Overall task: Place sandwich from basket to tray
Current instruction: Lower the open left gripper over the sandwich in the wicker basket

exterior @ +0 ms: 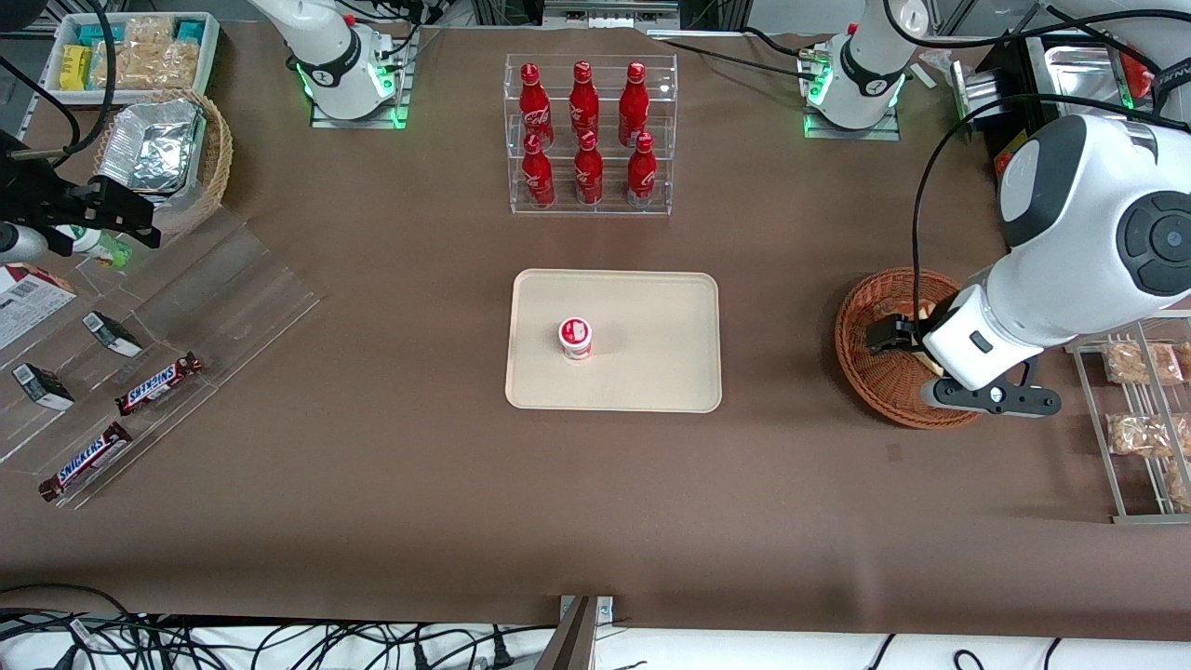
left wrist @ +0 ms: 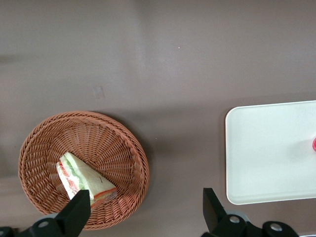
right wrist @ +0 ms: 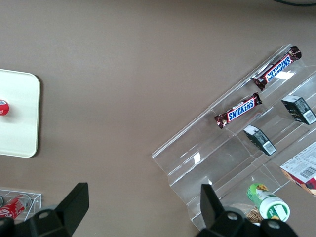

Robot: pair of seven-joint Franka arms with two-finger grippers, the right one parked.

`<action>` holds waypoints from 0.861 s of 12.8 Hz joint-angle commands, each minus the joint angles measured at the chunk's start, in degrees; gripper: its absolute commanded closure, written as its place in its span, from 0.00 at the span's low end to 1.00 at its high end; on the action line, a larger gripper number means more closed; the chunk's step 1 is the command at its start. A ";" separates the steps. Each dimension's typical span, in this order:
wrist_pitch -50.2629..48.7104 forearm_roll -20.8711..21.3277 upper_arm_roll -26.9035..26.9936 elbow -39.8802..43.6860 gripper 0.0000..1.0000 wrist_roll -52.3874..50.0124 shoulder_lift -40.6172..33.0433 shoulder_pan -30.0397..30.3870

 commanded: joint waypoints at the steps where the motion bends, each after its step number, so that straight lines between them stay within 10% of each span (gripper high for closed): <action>1: -0.77 3.05 -0.10 1.82 0.00 -0.42 0.67 -0.20; 11: -1.12 6.41 0.52 0.41 0.00 -0.94 1.37 3.75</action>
